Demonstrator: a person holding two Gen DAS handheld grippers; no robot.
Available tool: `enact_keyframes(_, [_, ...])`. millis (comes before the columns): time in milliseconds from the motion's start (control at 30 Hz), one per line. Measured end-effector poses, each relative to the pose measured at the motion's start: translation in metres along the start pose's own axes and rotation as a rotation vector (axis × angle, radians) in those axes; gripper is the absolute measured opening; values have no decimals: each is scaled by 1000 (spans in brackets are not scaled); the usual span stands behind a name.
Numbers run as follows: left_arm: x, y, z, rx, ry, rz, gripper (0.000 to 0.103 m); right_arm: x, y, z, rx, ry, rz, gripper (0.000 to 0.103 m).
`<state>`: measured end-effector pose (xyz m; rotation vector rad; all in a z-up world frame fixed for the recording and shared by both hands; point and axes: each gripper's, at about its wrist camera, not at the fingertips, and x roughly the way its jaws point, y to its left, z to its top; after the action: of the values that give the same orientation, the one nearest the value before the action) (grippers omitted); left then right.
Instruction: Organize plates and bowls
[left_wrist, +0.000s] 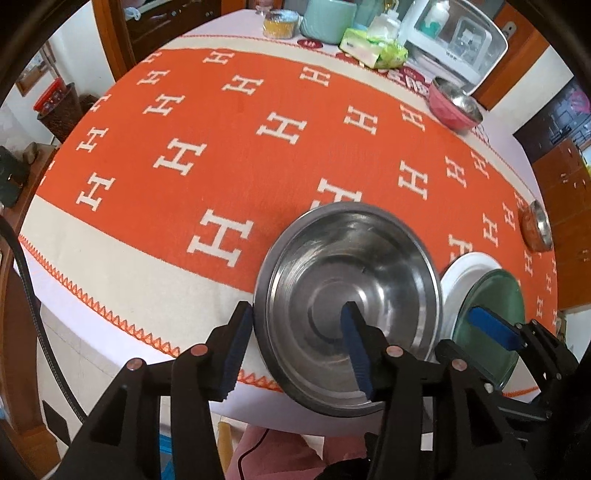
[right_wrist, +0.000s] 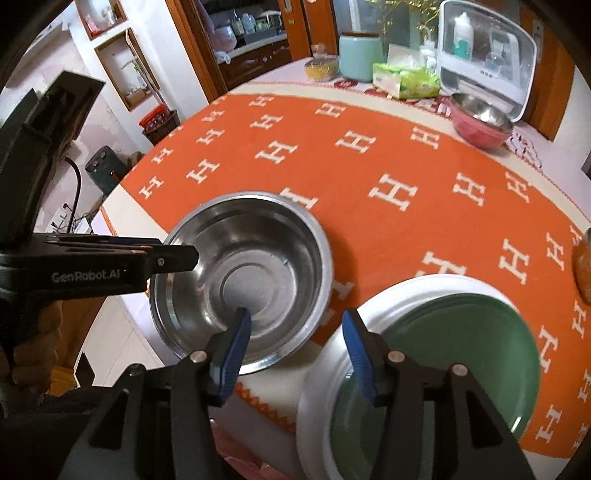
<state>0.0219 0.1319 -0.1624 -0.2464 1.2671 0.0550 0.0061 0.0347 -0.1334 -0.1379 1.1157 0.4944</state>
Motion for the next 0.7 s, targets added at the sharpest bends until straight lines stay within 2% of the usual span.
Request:
enact_keyframes(400, [-28,-31,-2,-17,-110,2,56,-45,-45,-9,31,-115,-23,52])
enact_keyframes(700, [-44,-96,8,51,-155,-31,69,-75,-100,-21,108,-160,-69,52])
